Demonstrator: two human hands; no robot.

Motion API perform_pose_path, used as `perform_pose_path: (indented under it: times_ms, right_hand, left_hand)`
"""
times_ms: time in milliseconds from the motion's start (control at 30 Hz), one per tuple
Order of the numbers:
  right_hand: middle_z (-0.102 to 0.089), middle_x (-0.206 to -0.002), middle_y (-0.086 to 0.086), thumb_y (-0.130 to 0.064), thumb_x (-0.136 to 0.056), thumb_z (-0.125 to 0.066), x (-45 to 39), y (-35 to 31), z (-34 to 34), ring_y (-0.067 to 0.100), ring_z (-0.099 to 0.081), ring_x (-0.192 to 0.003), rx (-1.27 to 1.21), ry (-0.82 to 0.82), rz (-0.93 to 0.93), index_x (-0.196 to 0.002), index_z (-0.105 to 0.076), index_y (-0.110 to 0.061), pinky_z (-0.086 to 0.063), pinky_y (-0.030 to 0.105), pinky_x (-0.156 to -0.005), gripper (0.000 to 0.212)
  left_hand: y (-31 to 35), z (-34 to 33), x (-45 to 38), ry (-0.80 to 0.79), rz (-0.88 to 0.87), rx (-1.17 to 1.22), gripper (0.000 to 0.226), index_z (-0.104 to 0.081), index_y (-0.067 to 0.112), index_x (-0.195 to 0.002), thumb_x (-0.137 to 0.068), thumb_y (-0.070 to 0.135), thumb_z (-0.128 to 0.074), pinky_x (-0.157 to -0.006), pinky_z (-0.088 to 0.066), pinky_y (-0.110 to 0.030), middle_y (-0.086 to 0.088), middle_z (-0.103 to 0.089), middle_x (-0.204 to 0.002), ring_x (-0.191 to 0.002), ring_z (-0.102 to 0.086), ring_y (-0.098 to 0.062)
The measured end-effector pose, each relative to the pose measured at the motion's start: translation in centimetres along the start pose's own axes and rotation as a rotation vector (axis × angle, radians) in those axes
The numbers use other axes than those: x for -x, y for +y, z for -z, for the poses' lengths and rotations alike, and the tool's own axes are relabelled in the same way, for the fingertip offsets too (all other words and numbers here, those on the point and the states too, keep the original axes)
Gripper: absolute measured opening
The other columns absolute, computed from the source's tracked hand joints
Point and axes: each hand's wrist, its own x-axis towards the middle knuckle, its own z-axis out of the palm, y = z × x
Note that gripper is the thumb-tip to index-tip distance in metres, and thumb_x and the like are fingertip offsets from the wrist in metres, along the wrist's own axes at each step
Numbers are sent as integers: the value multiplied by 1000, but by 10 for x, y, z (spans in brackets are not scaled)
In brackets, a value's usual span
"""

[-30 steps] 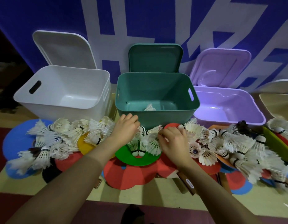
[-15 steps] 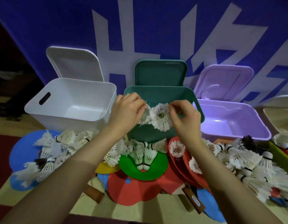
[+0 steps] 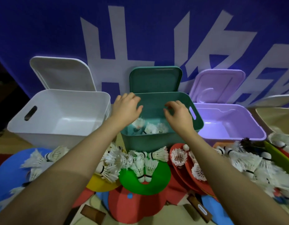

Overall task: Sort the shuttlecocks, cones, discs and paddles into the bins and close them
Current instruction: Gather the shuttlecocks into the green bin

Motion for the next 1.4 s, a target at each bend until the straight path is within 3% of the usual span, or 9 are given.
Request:
perform_pose_path:
  times_ms: [200, 367, 500, 667, 800, 900, 1067, 1200, 1400]
  right_hand:
    - [-63, -86, 1, -26, -85, -60, 49, -13, 11, 20, -59, -81, -88, -64, 252, -98, -67, -12, -47, 34, -71, 20]
    - [-63, -84, 1, -29, -84, -57, 98, -17, -19, 22, -58, -80, -97, -312, 316, -96, -67, -12, -48, 36, -71, 23]
    - [-62, -104, 6, -34, -85, -63, 123, -14, -56, 28, -54, -96, 30, -481, 253, -115, -62, -14, -43, 39, -81, 36]
    - [-43, -136, -8, -42, -83, -64, 135, -27, -86, 21, -35, -118, 51, -593, 235, -142, -35, -28, -20, 33, -90, 68]
    - [-49, -130, -12, -40, -81, -66, 136, -34, -103, 18, -35, -119, 22, -499, 239, -128, -49, -29, -13, 30, -90, 51]
    - [-60, -114, -10, -34, -84, -65, 136, -33, -110, 19, -45, -113, -28, -415, 234, -112, -59, -25, -12, 29, -88, 30]
    - [-64, -95, -13, -40, -80, -64, 138, -28, -101, 12, -50, -96, -79, -267, 294, -92, -62, -26, -17, 28, -81, 19]
    - [-63, -98, -13, -47, -85, -57, 134, -34, -77, 7, -52, -93, -140, -147, 333, -99, -61, -24, -24, 29, -84, 27]
    - [-63, -100, -6, -40, -86, -60, 108, -54, -40, 6, -55, -93, -223, 45, 333, -103, -61, -15, -34, 26, -82, 30]
  left_hand:
    - [-1, 22, 51, -34, -64, 110, 37, -56, 16, -125, -94, 34, -49, -94, -23, -33, -4, -55, -122, -116, -44, -24]
    - [-15, 8, 120, -93, 25, 153, 36, -60, 19, -117, -91, 41, -49, -91, -23, -34, 1, -58, -114, -111, -46, -21]
    - [-23, -21, 160, -212, 75, 90, 68, -54, 22, -124, -76, 66, -34, -91, -21, -33, 3, -52, -121, -116, -42, -20]
    - [-28, -46, 179, -214, 87, 92, 68, -50, 19, -129, -72, 52, -69, -92, -21, -34, 2, -53, -123, -117, -46, -22]
    - [-31, -54, 176, -35, 107, 128, 32, -66, 18, -94, -78, 42, -53, -80, -26, -30, 4, -64, -91, -88, -61, -21]
    - [-38, -55, 176, 79, 86, 140, 27, -64, 17, -71, -82, 36, -49, -75, -30, -29, 5, -61, -76, -74, -58, -19]
    - [-40, -35, 172, 282, 37, 282, 21, -65, 13, -75, -86, 28, -54, -78, -29, -26, 3, -61, -78, -79, -53, -15]
    - [-37, -4, 151, 435, -57, 284, 16, -64, 11, -77, -86, 22, -57, -79, -30, -28, 0, -61, -82, -84, -52, -16]
    - [-29, 24, 106, 501, -103, 307, 18, -68, 9, -85, -87, 23, -57, -79, -31, -26, -5, -63, -87, -88, -49, -16]
